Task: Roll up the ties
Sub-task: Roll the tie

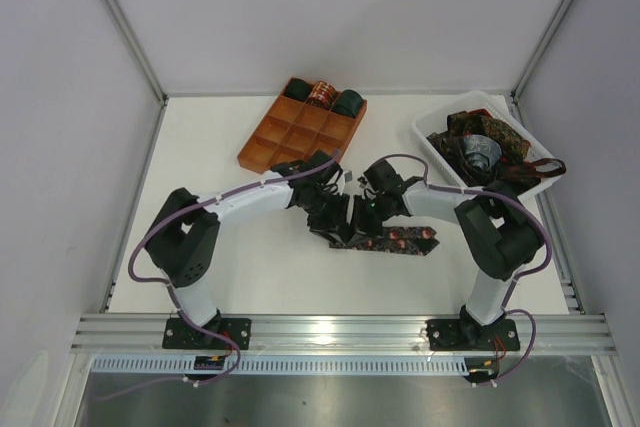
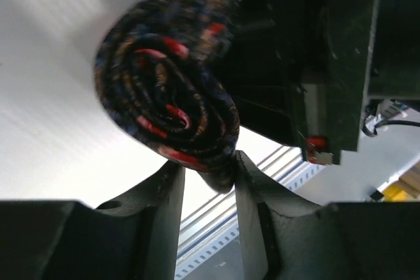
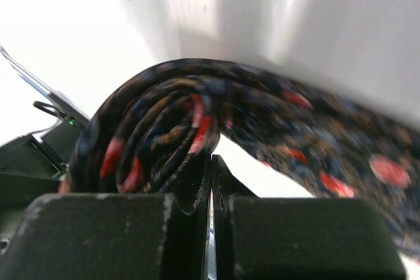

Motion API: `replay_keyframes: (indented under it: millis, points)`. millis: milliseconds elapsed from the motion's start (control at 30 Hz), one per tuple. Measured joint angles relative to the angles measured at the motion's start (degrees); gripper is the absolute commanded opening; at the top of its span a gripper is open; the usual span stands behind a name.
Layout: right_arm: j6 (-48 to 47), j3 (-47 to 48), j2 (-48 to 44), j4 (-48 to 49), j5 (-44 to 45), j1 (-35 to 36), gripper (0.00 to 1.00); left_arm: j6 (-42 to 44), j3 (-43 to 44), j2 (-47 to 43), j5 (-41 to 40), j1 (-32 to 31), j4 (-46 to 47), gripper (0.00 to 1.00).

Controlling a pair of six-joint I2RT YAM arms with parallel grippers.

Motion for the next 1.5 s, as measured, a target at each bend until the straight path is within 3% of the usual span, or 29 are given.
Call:
replay_keyframes:
  millis: [367,967,1333,1500]
  points:
    - [0.3,-0.7,-0.1,-1.2,-0.1,-2.8,0.02,-0.2,5.2,5.6,4.8,-1.7,-0.4,0.5]
    - [-6.2,-0.6,-2.2,-7.2,0.2,-10.6,0.03,-0.7,12.4,11.8,3.8,1.6,-0.5,0.53]
    - [-11.1,3.0,-2.2,-11.3,0.2,-17.7,0.03,-1.4,16.0,14.4,6.5,1.8,0.2,0.74]
    - [-11.7,8.0,-0.5,-12.0,0.7,-18.3,0.04,-1.5,16.7,12.5,7.9,2.2,0.1,0.74]
